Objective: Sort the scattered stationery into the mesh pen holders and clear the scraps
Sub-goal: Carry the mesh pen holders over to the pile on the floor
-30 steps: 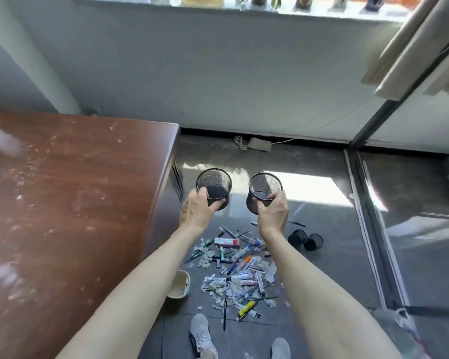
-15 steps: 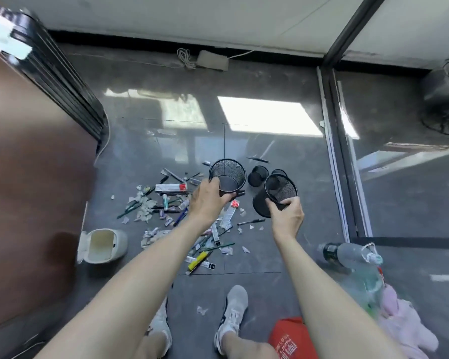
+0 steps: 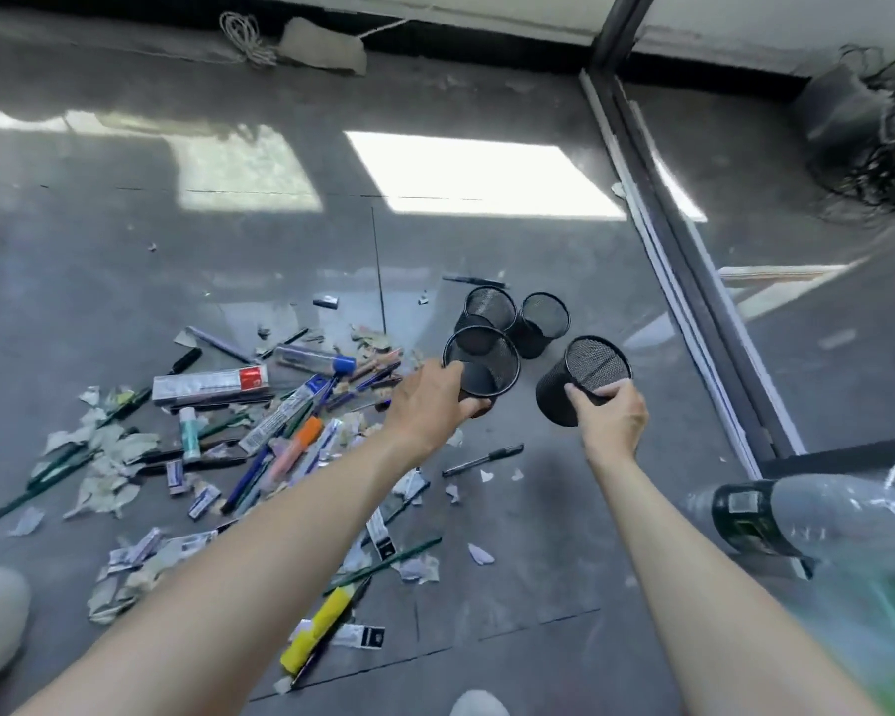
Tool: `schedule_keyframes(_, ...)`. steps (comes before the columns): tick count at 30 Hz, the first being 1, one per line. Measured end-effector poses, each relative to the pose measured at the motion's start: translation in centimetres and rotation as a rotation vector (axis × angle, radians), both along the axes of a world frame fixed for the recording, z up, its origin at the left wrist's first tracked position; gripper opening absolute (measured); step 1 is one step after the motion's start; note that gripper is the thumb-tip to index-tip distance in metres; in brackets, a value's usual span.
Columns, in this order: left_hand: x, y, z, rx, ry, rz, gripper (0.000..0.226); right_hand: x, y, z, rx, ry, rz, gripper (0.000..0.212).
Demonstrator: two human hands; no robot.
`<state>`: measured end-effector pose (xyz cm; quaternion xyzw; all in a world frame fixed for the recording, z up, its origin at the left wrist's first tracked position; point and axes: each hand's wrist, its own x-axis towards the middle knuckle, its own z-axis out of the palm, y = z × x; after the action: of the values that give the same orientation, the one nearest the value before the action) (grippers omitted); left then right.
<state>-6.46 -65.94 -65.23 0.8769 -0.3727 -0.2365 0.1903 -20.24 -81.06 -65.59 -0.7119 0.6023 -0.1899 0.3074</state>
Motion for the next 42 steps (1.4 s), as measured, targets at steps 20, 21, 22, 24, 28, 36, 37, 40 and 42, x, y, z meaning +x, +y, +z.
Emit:
schedule_keyframes(20, -2.7, -9.1, -10.8, -0.119, -0.067, 0.010, 0.026, -0.6, -8.5, -10.9, 0.074, 0.080, -0.001, 0.022)
schedule_keyframes(21, -2.7, -9.3, -11.0, -0.120, -0.073, 0.015, 0.025, -0.6, -8.6, -11.0, 0.071, 0.084, 0.006, 0.022)
schedule_keyframes(22, -2.7, -9.5, -11.1, -0.124, -0.076, 0.020, 0.025, -0.6, -8.7, -11.1, 0.066, 0.087, 0.011, 0.022)
schedule_keyframes(24, -2.6, -10.0, -11.4, -0.130, -0.082, 0.034, 0.025, -0.7, -8.8, -11.3, 0.073, 0.089, 0.003, 0.022)
schedule_keyframes(28, -2.3, -10.4, -11.6, -0.113, -0.111, 0.046, 0.025, -0.5, -8.6, -12.1, 0.110, 0.096, 0.005, 0.020)
schedule_keyframes(36, -1.9, -10.3, -12.1, -0.106, -0.121, 0.046, 0.023, 0.6, -7.8, -13.0, 0.136, 0.114, 0.000, 0.016)
schedule_keyframes(37, -1.9, -10.3, -12.1, -0.105, -0.121, 0.046, 0.023, 0.7, -7.9, -12.9, 0.136, 0.122, 0.002, 0.016)
schedule_keyframes(40, -1.8, -10.3, -12.2, -0.094, -0.126, 0.043, 0.024, 0.7, -8.0, -12.8, 0.154, 0.143, 0.000, 0.021)
schedule_keyframes(42, -1.9, -10.1, -12.2, -0.085, -0.124, 0.036, 0.024, 0.7, -7.9, -12.7, 0.168, 0.160, -0.008, 0.027)
